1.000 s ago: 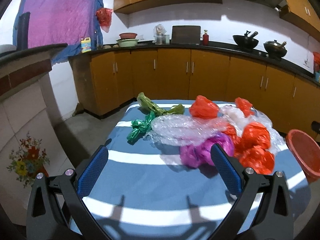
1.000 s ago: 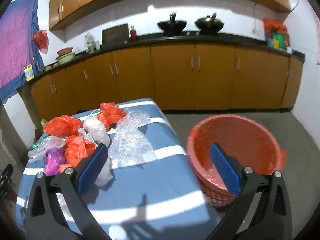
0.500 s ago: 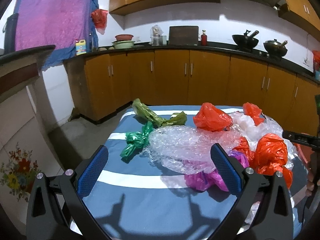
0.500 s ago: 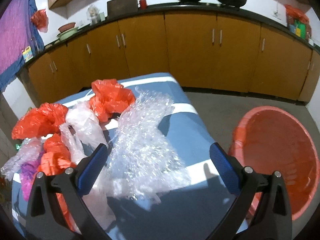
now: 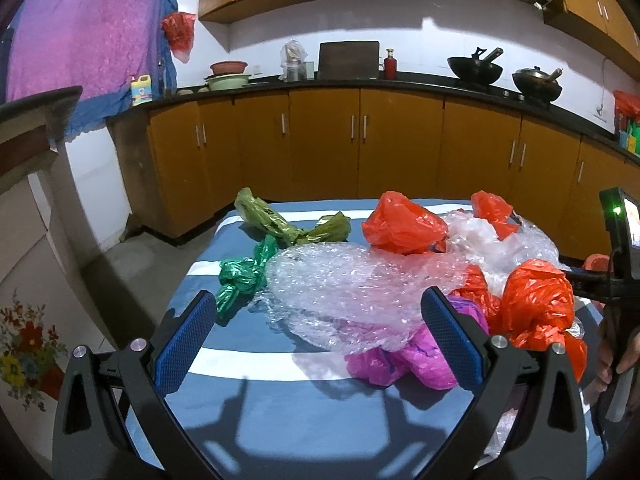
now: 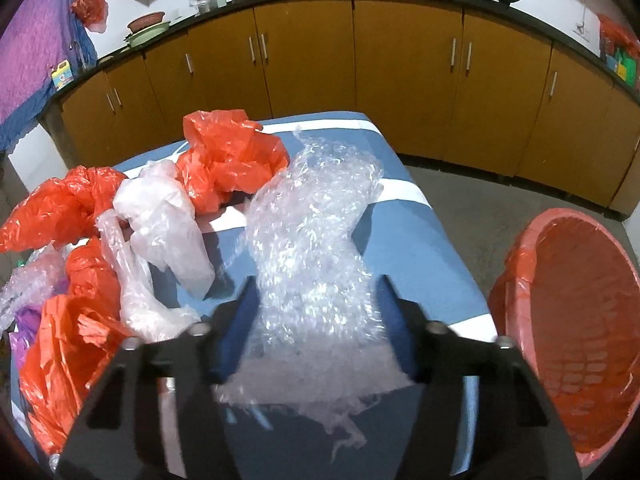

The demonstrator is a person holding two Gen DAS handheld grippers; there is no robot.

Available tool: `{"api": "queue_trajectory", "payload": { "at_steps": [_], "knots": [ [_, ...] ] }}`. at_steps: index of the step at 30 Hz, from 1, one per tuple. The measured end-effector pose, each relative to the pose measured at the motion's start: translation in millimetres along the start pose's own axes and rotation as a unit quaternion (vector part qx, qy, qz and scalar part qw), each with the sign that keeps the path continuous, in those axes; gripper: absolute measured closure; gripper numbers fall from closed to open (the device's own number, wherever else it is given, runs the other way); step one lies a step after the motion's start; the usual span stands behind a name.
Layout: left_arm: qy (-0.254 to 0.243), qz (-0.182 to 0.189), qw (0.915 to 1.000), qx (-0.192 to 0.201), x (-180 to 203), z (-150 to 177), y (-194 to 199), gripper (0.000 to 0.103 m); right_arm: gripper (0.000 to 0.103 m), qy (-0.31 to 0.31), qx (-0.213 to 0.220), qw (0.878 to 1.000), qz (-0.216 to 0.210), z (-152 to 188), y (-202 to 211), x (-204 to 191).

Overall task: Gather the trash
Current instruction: 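Lift the bubble wrap with the right gripper while the left gripper grasps the large bubble wrap sheet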

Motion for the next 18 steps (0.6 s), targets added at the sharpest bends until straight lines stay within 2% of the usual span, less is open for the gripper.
{"api": "queue_trajectory", "payload": {
  "at_steps": [3,5,13,18],
  "knots": [
    [0.003,0.003,1.0000,-0.004,1,-1,-2,0.002,0.072,0.006,0.007,1.000,-0.001,2,7,0],
    [0.006,0.005,1.0000,-0.006,2,-1,-3,0.002,0.074,0.007,0.015,1.000,0.000,4,13,1],
    [0.002,0.021,0.9997,0.007,12,-8,3,0.002,0.075,0.005,0.033,0.999,-0.006,12,35,7],
    [-0.003,0.025,0.9996,-0.008,24,-10,-8,0.002,0.075,-0.003,0.035,0.999,-0.012,15,44,11]
  ]
}}
Point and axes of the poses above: each gripper's, at about its wrist camera, not at the fingertips, and y roughly against the way its jaws point, x to its right, z to its underside, the point moved 2 cm from there along -y, roughly the way its jaws point, and after that the axes turned 3 degrees about -x, right-handed, at the moved point
